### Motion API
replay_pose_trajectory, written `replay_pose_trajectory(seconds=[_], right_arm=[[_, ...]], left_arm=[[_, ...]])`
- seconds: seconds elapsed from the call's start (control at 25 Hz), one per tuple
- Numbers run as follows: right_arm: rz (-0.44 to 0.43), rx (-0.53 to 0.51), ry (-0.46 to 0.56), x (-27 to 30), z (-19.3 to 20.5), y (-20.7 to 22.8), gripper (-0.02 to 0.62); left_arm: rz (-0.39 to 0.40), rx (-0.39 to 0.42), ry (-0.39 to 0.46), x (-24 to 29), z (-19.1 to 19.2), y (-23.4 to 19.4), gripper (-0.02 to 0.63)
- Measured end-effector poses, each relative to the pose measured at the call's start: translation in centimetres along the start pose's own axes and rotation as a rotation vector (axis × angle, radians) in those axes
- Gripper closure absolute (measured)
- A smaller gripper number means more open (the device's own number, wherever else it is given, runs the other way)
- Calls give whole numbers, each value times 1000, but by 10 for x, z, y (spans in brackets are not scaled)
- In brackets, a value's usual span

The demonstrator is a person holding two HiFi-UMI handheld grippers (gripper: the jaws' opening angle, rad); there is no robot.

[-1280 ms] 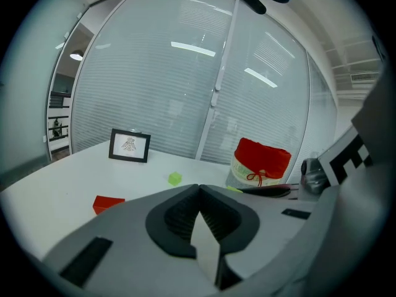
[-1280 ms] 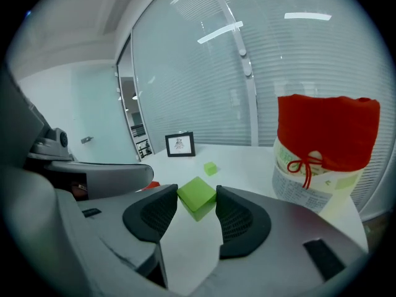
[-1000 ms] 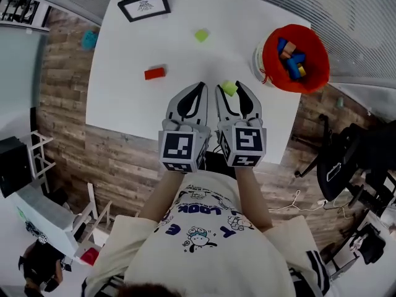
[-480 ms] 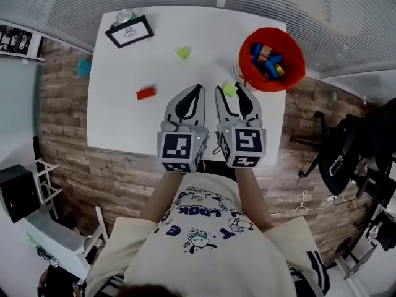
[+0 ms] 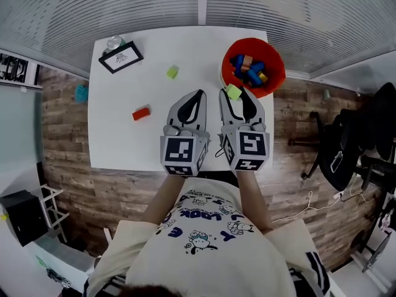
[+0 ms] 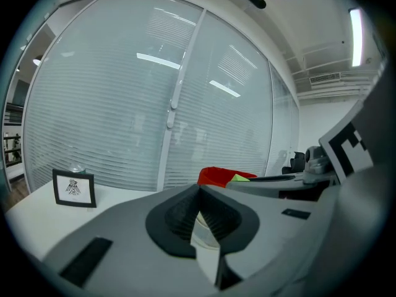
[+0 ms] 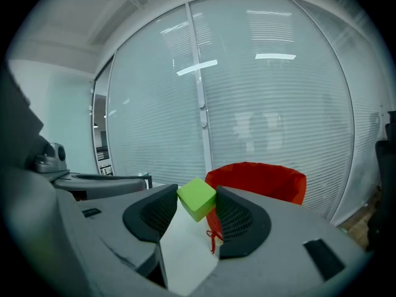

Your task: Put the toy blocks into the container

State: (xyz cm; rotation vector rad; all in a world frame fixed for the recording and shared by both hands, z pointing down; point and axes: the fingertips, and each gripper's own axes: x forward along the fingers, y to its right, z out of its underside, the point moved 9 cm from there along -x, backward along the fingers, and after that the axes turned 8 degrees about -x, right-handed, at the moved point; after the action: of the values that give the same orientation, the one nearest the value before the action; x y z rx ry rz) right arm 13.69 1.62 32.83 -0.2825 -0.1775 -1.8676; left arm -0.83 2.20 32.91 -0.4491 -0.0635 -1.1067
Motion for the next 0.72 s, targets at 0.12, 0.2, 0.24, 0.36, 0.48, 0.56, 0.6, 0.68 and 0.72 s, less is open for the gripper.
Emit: replay_pose_trajectory(seconds=[0.12,0.2,0.24,0.36,0.48,0.56,0.6,0.68,0.72], right_arm=[[28,2,12,-1,-5,7,403],[43,3,15,-2,-7,12,403],[50,2,14,-2,-8,14,403],[76,0,17,-4,-11,23,403],[107,5,22,-7,-13,32,403],[126,10,20,-8,-12,37,403],[134,13,18,-8,-12,39,403],[148,18,15,-7,-11,43,403],[156,20,13,-7,-11,45,403]], left_arm=[[22,6,9,6,-4,5,575],[35,9,12,10,-5,8,575],[41,9,13,12,-6,10,575],[63,9,14,20,-9,16,575],[87,11,13,27,-11,23,575],[101,15,9,32,-11,26,575],[106,16,6,34,-10,27,575],[116,16,-2,39,-9,28,575],[121,16,-6,42,-9,29,575]])
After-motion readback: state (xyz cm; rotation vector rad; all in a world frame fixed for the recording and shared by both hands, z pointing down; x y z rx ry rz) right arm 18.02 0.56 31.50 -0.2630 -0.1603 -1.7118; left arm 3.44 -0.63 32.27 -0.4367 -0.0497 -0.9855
